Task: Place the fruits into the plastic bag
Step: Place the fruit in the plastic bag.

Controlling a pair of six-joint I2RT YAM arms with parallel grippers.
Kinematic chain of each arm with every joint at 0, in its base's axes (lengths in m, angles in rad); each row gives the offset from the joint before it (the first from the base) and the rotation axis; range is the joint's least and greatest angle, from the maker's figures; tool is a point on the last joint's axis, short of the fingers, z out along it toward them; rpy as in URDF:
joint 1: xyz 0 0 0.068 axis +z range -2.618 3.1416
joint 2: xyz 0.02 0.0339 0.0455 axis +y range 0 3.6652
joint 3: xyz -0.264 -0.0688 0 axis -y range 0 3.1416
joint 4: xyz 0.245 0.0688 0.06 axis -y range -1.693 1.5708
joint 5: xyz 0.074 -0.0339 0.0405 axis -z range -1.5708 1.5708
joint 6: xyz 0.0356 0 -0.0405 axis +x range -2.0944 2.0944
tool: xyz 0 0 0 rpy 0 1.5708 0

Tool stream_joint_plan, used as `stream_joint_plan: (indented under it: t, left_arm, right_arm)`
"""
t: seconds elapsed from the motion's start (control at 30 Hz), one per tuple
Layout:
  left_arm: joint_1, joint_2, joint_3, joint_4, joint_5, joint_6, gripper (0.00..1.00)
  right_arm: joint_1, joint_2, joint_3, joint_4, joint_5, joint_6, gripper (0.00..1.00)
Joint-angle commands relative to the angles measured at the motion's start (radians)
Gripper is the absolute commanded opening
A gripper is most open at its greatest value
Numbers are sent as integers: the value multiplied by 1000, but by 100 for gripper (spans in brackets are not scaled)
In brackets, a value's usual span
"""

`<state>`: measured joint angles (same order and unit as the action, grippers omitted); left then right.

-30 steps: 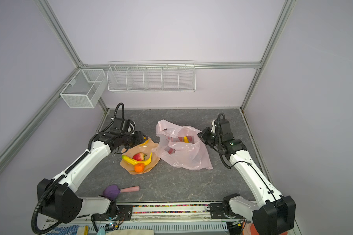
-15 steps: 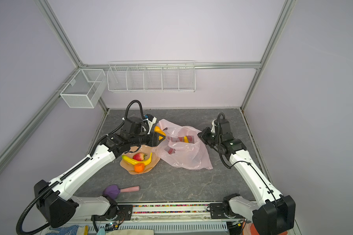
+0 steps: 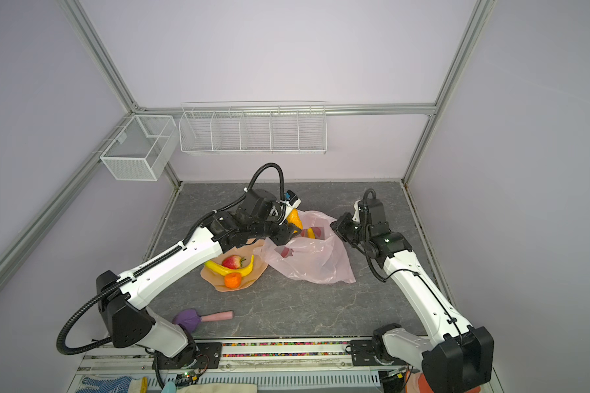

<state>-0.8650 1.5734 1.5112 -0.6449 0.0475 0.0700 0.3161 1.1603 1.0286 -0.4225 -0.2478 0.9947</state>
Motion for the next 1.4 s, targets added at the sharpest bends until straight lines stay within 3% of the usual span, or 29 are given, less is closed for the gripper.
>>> stream_joint_plan:
  t: [0.0,0.77,1.37]
  left_arm:
    - [1,34,37,-36,-41,89,30]
    - [-59,59,-118,-31,63,59,27]
    - [-37,343,97,-119,253,52,26]
  right_arm:
    - [6,-17,-7,11,4,5,7]
    - [5,7,11,14,-3,3,7]
    - [7,9,10,14,-1,4,7]
